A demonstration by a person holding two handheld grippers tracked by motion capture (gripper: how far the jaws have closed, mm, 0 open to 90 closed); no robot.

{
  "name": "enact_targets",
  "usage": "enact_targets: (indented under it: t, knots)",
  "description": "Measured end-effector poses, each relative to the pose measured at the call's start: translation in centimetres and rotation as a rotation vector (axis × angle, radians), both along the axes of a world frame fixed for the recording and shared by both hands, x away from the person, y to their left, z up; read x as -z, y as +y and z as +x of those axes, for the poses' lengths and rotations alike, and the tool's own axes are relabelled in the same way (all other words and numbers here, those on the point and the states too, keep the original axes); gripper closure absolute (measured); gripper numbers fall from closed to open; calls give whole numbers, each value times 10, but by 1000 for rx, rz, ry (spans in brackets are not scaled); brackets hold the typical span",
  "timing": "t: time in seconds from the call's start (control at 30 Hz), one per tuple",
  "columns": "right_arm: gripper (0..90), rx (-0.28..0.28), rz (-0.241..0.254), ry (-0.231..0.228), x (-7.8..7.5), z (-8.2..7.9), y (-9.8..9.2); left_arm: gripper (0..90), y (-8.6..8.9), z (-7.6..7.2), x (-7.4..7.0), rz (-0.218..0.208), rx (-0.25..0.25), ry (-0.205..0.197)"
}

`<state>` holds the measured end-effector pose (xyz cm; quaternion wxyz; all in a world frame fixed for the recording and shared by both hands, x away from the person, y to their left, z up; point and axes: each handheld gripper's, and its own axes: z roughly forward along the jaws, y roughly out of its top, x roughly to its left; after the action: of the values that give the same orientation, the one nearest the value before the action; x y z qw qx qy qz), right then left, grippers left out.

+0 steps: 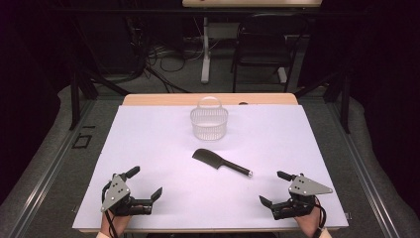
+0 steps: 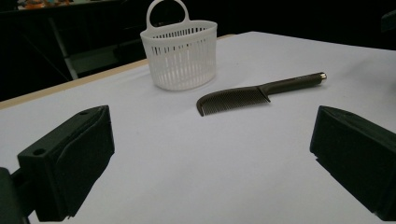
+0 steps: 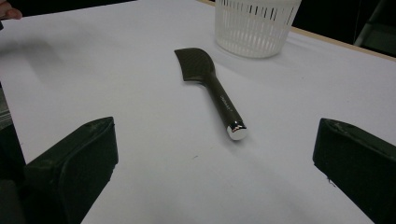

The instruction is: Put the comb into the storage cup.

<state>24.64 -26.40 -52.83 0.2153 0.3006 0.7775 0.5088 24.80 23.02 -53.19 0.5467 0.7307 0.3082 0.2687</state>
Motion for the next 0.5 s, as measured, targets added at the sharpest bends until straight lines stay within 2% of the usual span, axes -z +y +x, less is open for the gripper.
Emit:
enact_targets:
  t: [0.5]
  knots:
    - [0, -29, -34, 41, -1, 20, 19, 0, -2, 1, 0, 8, 0, -5]
